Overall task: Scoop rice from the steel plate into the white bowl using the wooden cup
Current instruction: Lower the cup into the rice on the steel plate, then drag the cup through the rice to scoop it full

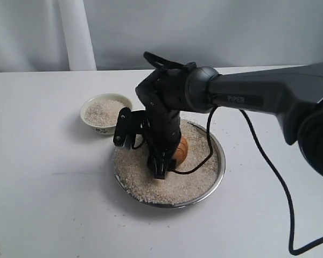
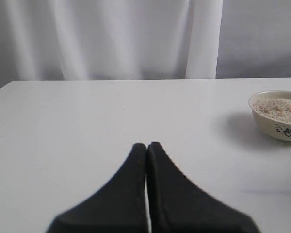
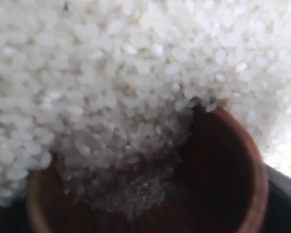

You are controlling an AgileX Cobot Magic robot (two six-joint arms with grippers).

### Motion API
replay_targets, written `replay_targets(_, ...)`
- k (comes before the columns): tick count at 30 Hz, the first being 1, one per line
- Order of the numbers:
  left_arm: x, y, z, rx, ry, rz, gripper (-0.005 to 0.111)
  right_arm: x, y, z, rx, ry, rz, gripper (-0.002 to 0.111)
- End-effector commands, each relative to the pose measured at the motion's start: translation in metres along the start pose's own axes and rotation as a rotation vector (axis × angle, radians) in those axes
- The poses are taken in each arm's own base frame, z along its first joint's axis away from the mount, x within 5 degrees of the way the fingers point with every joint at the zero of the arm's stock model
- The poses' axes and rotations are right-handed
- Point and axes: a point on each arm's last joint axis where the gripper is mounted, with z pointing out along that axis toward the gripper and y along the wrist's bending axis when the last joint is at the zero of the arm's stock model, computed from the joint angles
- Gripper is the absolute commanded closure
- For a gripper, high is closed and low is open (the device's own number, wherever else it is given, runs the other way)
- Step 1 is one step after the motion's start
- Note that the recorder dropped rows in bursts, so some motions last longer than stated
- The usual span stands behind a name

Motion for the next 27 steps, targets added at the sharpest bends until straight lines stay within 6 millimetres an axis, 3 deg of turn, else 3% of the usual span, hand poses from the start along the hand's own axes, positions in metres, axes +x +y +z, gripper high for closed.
replay_targets(1,0.0,0.0,0.0,0.002,-0.007,-0.003,0.107,-0.004,0.005,0.008,-0.089,-0.107,0.074,0.108)
replay_targets(6,0.0,0.0,0.0,0.002,-0.007,-0.003,0.107,0.003,-0.002,0.01,-0.115,-0.127,0.121,0.108)
replay_targets(12,0.0,0.0,0.0,0.002,-0.007,-0.003,0.107,0.02,0.006,0.014,-0.101,-0.135,0.117,0.108)
replay_targets(22,0.0,0.0,0.0,0.002,-0.007,-0.003,0.107,0.049,0.012,0.007,-0.062,-0.328,0.208,0.108)
replay_targets(27,0.0,0.0,0.0,0.002,-0.007,-0.003,0.107,0.054,0.006,0.0,-0.016,-0.391,0.256,0.108)
